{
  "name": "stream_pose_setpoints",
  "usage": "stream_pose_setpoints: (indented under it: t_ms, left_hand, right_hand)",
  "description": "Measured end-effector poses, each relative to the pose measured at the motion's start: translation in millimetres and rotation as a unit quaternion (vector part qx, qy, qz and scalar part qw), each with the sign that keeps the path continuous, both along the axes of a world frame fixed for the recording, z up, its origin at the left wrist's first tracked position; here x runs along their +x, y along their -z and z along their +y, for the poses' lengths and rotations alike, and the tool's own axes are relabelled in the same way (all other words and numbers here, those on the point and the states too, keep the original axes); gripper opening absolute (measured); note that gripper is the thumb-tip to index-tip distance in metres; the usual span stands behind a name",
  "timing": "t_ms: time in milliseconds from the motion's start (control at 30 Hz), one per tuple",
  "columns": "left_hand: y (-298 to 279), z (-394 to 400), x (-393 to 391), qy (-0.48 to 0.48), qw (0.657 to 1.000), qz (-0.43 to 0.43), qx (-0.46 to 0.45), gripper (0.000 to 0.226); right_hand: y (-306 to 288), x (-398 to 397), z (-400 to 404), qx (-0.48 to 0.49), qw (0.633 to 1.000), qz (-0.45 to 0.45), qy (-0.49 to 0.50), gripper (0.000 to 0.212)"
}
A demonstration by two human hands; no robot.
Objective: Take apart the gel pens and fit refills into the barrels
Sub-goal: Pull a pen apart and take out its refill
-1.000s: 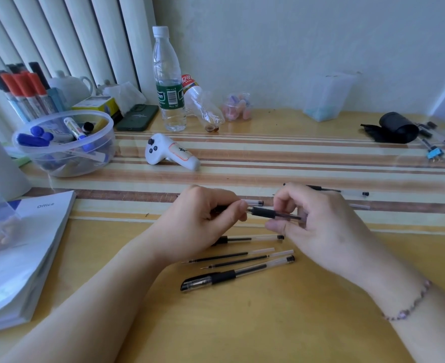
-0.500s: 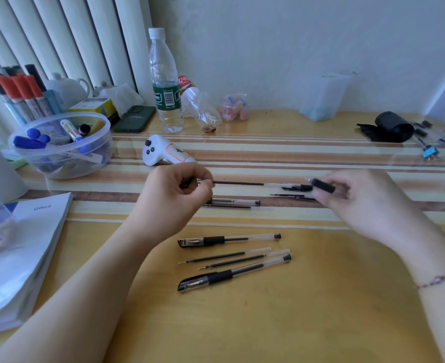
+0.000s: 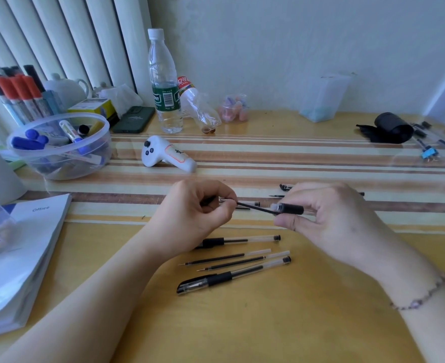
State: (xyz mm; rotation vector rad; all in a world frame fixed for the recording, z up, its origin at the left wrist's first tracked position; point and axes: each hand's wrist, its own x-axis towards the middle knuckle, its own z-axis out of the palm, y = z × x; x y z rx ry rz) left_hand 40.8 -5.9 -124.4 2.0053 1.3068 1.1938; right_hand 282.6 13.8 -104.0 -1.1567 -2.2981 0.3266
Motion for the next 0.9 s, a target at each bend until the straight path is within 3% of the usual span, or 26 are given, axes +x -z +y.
stream_pose_setpoints:
  t_ms: [100,200,367,667,900]
  left_hand:
    - [-1,1,-3,-0.020,1.000,0.004,0.008,0.007]
    - [-1,3,-7,-0.052,0.999,-0.016,0.004,0.009]
    - [-1,2,-5,-0.040,0.999,0.032,0.008,0.009]
    - [5,3,-5,-0.024,0.997,0.073,-0.007,0.009]
    - [4,3,-6,-0.013,0.998,0.051,-0.019,0.011]
  right_hand:
    - [-8,23,11,0.021,0.986,-0.108,0.127,0.011]
    - [-13,45,21,-0.058,0.955,-0.195,0.216,0.017]
    - [-8,46,22,-0.132,0.943,-0.215,0.215,0.018]
    - [4,55,38,-0.090,0.936,-0.162,0.300,0.012]
    - [7,54,39,-0.097,0.932,-0.156,0.313,0.019]
